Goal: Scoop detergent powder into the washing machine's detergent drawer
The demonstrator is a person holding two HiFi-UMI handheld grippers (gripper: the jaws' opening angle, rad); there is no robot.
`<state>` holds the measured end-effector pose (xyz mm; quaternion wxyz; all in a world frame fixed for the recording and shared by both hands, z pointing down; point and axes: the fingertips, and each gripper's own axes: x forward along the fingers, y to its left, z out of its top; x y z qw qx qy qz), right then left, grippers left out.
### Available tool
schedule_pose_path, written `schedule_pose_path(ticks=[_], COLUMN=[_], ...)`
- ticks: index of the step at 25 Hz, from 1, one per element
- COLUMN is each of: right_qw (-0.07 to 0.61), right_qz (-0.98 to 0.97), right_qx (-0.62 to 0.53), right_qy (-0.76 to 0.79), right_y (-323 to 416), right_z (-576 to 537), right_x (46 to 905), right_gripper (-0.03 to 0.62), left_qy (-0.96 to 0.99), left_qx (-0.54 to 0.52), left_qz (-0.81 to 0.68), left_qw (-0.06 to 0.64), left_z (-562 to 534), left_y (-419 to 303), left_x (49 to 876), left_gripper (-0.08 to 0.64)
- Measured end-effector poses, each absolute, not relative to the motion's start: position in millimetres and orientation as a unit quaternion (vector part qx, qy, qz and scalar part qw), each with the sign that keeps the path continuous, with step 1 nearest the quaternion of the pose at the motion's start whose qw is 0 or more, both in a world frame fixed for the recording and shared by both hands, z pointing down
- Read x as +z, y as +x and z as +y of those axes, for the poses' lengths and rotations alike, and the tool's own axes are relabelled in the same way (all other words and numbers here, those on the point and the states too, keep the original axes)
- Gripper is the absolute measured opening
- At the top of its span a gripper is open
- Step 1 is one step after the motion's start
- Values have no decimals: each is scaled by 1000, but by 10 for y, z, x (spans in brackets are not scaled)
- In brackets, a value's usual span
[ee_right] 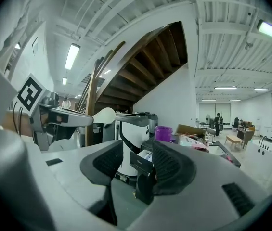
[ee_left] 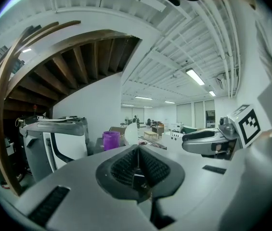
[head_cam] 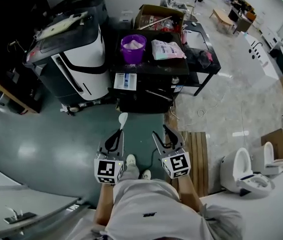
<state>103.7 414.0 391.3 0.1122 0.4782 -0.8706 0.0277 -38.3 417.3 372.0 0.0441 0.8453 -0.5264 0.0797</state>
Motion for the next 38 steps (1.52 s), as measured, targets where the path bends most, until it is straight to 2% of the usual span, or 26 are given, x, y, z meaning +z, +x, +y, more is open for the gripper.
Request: schedule_pose_path(ticks=[18, 38], right_qw=[137, 151], right_qz=[-847, -846], right_qx=[35, 45], right_qy=[513, 510], right_y=[432, 314], right_z=[3154, 2357], right_x=[4009, 4160], right_gripper=[173, 172], left_qy=[871, 867], left_qx=[72, 71], left_qz=[-483, -488], left_qw=[58, 78], left_z=[3028, 2263], left_y=[-950, -1099], left_x=[3817, 3981], left_gripper=[17, 17])
